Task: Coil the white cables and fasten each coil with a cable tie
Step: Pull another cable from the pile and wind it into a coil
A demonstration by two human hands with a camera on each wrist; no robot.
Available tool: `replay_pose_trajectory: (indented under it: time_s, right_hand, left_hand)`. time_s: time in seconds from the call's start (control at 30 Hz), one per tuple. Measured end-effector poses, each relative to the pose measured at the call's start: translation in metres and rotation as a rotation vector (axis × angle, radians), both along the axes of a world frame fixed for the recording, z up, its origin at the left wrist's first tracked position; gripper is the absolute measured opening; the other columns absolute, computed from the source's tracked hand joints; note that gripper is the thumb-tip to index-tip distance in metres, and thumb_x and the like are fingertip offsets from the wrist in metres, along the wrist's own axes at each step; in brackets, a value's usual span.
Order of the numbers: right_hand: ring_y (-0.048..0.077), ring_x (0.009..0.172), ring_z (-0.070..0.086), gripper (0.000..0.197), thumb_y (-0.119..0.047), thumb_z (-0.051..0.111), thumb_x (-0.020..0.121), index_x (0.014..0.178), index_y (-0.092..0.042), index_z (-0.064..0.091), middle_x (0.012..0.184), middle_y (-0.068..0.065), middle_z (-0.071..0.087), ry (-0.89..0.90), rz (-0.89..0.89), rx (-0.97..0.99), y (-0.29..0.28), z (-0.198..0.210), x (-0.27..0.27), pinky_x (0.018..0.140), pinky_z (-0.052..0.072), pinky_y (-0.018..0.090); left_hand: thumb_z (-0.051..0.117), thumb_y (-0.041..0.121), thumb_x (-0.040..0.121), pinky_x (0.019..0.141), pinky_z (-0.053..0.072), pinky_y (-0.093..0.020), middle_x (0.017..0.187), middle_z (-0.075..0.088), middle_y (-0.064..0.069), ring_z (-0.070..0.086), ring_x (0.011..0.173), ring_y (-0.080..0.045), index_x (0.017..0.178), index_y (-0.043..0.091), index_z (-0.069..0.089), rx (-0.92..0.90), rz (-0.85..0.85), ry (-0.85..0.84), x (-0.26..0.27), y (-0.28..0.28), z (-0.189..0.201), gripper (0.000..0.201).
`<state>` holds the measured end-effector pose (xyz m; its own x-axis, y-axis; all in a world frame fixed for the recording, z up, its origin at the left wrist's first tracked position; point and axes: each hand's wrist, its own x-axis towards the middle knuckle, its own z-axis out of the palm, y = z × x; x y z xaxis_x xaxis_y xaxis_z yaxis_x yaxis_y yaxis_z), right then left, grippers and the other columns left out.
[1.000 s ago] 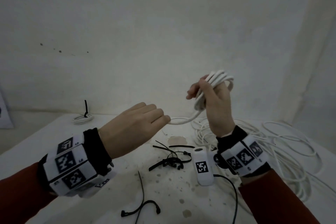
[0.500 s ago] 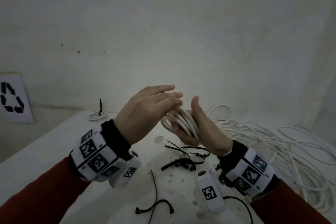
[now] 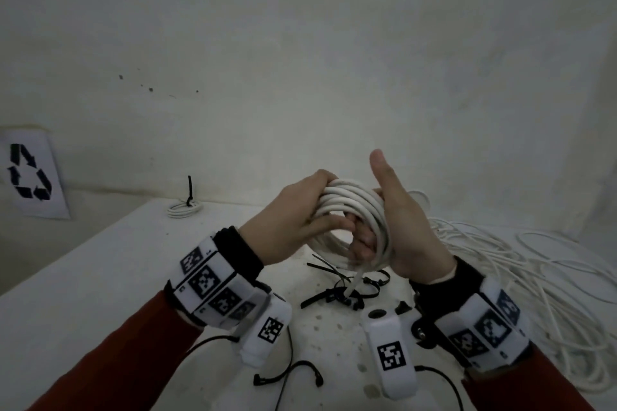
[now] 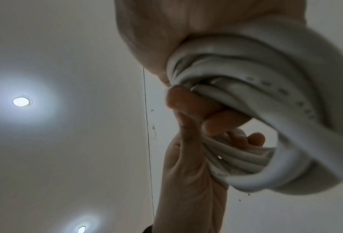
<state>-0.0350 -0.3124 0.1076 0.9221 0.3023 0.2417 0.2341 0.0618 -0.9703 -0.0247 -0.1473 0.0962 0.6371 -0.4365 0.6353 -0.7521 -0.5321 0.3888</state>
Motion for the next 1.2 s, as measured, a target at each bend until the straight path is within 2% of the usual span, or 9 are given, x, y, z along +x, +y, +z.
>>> replay_pose_trajectory:
  time_s: [0.2, 0.27, 0.37, 0.53, 0.7, 0.87, 0.97, 1.07, 1.2]
  right_hand:
    - [0.028, 0.038, 0.055, 0.062, -0.054, 0.057, 0.087, 0.05, -0.004, 0.057, 0.045, 0.016, 0.051, -0.126, -0.316, 0.058, 0.009, -0.024, -0.003, 0.046, 0.049, 0.033]
    - [0.029, 0.041, 0.057, 0.044, -0.05, 0.065, 0.083, 0.077, -0.007, 0.06, 0.049, 0.013, 0.056, -0.174, -0.369, 0.073, 0.011, -0.034, -0.002, 0.047, 0.05, 0.036]
    - [0.027, 0.05, 0.063, 0.051, -0.04, 0.076, 0.075, 0.11, -0.018, 0.046, 0.064, 0.01, 0.067, -0.237, -0.397, 0.108, 0.009, -0.045, 0.001, 0.05, 0.056, 0.04]
    - [0.025, 0.052, 0.061, 0.029, -0.025, 0.062, 0.089, 0.105, -0.001, 0.056, 0.061, 0.009, 0.06, -0.29, -0.246, 0.139, 0.004, -0.05, 0.001, 0.056, 0.055, 0.034]
    - [0.017, 0.04, 0.047, 0.038, -0.033, 0.052, 0.093, 0.102, 0.002, 0.063, 0.048, 0.003, 0.046, -0.23, -0.187, 0.25, -0.001, -0.047, 0.006, 0.053, 0.047, 0.038]
    - [0.019, 0.038, 0.04, 0.042, -0.038, 0.051, 0.096, 0.081, 0.0, 0.063, 0.045, 0.004, 0.041, -0.167, -0.2, 0.235, 0.003, -0.058, 0.016, 0.047, 0.039, 0.032]
    - [0.021, 0.038, 0.041, 0.044, -0.037, 0.05, 0.097, 0.071, -0.003, 0.059, 0.044, 0.005, 0.043, -0.191, -0.257, 0.214, 0.008, -0.065, 0.02, 0.044, 0.038, 0.029]
    - [0.022, 0.038, 0.043, 0.045, -0.035, 0.051, 0.097, 0.069, -0.001, 0.058, 0.045, 0.01, 0.045, -0.234, -0.33, 0.2, 0.013, -0.065, 0.021, 0.039, 0.038, 0.026]
    - [0.023, 0.037, 0.043, 0.051, -0.034, 0.053, 0.097, 0.073, 0.01, 0.055, 0.043, 0.01, 0.045, -0.258, -0.355, 0.18, 0.022, -0.067, 0.022, 0.037, 0.037, 0.023]
  left_hand:
    - [0.053, 0.032, 0.093, 0.065, 0.04, -0.013, 0.079, 0.055, 0.01, 0.053, 0.069, -0.001, 0.105, 0.004, 0.053, 0.045, 0.095, -0.05, 0.007, -0.006, -0.006, 0.03]
    - [0.052, 0.03, 0.093, 0.068, 0.045, -0.025, 0.08, 0.058, 0.002, 0.056, 0.07, -0.012, 0.101, 0.003, 0.053, 0.053, 0.128, -0.036, 0.007, -0.008, -0.01, 0.028]
    - [0.046, 0.031, 0.095, 0.066, 0.049, -0.036, 0.078, 0.062, -0.004, 0.062, 0.064, -0.018, 0.095, 0.005, 0.053, -0.028, 0.218, 0.006, 0.009, -0.007, -0.016, 0.026]
    - [0.046, 0.036, 0.096, 0.054, 0.046, -0.018, 0.068, 0.066, 0.001, 0.061, 0.053, -0.008, 0.087, 0.008, 0.056, -0.114, 0.271, 0.094, 0.014, -0.006, -0.02, 0.031]
    - [0.041, 0.032, 0.098, 0.062, 0.048, -0.023, 0.069, 0.07, 0.007, 0.063, 0.064, -0.007, 0.082, 0.014, 0.059, -0.108, 0.129, 0.17, 0.01, -0.004, -0.025, 0.03]
    - [0.048, 0.039, 0.096, 0.063, 0.039, -0.025, 0.076, 0.064, 0.006, 0.056, 0.07, -0.013, 0.091, 0.013, 0.061, 0.221, 0.299, 0.2, 0.011, 0.007, -0.021, 0.03]
    - [0.057, 0.031, 0.092, 0.06, 0.044, -0.016, 0.077, 0.063, 0.005, 0.061, 0.07, -0.009, 0.096, 0.012, 0.051, -0.021, 0.107, 0.375, 0.006, 0.007, -0.025, 0.02]
    - [0.056, 0.023, 0.091, 0.064, 0.053, -0.028, 0.063, 0.063, 0.005, 0.063, 0.061, -0.009, 0.09, 0.014, 0.054, -0.321, -0.055, 0.523, 0.0, 0.002, -0.032, 0.01]
    - [0.05, 0.038, 0.083, 0.084, 0.051, -0.05, 0.053, 0.054, 0.009, 0.058, 0.053, -0.006, 0.085, 0.009, 0.053, -0.486, -0.099, 0.595, -0.004, 0.003, -0.046, 0.029]
